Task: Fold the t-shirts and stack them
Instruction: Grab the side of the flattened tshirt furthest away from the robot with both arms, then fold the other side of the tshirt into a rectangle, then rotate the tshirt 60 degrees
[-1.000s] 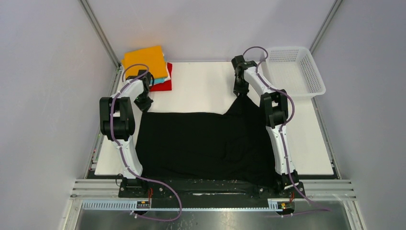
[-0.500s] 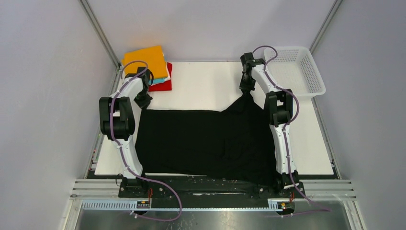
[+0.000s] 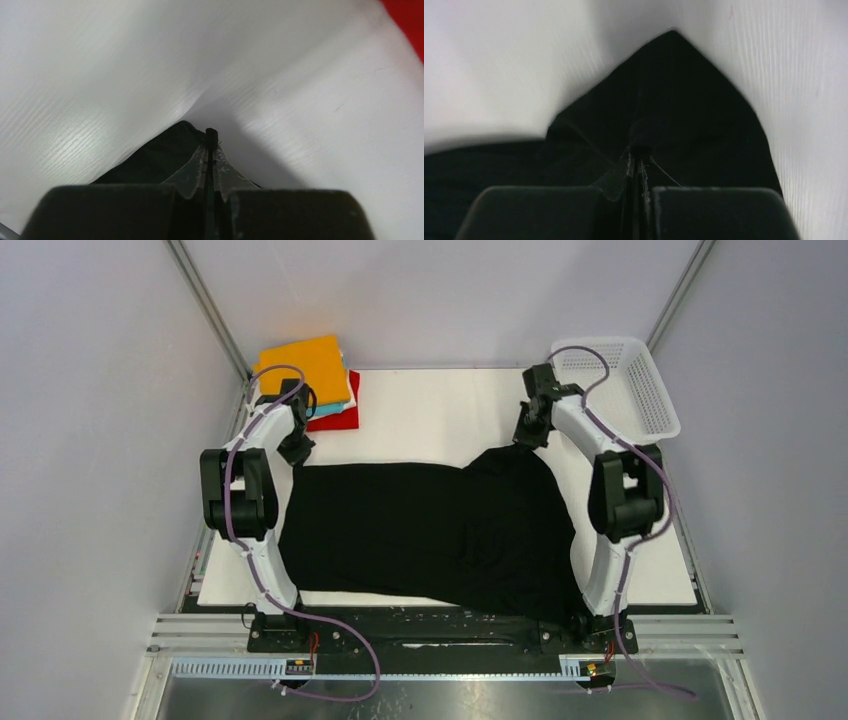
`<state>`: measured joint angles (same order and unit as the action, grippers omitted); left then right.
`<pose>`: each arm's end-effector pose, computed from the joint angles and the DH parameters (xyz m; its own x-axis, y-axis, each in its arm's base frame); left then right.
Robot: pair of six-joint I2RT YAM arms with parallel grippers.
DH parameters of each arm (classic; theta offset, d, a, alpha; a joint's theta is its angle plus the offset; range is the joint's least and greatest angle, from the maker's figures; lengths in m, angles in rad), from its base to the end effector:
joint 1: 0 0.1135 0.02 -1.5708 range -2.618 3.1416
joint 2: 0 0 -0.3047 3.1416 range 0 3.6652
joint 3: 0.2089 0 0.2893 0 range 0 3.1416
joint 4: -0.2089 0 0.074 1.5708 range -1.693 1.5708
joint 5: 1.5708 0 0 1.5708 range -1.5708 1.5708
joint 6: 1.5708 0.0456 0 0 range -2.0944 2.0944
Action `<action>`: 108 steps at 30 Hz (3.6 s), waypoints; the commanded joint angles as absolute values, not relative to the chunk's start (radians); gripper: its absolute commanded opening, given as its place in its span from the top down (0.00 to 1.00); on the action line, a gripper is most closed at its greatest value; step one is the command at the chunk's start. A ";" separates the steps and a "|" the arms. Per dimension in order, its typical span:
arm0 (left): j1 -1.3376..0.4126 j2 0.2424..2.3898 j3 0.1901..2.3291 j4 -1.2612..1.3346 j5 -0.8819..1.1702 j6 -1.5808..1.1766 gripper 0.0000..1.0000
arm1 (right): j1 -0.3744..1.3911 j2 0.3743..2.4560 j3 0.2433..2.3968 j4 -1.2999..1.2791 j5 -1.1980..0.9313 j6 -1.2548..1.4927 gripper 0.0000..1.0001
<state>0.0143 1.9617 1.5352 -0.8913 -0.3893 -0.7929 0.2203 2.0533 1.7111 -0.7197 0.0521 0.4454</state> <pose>0.4474 0.0237 0.2203 -0.6023 -0.6678 -0.4374 -0.7656 0.6384 0.0796 0.4946 0.1083 0.2406 -0.8524 0.2500 -0.4593 0.1926 0.9666 0.1689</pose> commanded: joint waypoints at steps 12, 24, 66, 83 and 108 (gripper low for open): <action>0.069 1.709 1.297 -0.775 -0.362 -0.780 1.00 | 0.279 1.317 0.974 -0.629 -0.020 0.572 1.00; 0.087 1.640 1.213 -0.743 -0.301 -0.764 1.00 | 0.406 0.891 0.778 -0.823 -0.050 0.697 1.00; -0.077 1.388 0.960 -0.664 -0.099 -0.786 0.01 | 0.730 0.949 0.531 -0.440 0.030 0.884 0.01; -0.166 1.399 0.703 -0.532 -0.099 -0.962 0.01 | 0.316 1.731 0.889 -0.194 -0.189 0.818 0.01; -0.911 1.538 0.808 -0.328 -0.090 -1.485 0.01 | 0.221 2.711 2.548 -0.659 -0.482 0.686 0.00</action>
<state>-0.7959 1.4300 0.7197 -0.3618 -0.1360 -1.3987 0.2222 2.7148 2.5805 -0.8062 -0.3786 0.5972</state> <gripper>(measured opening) 0.989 0.993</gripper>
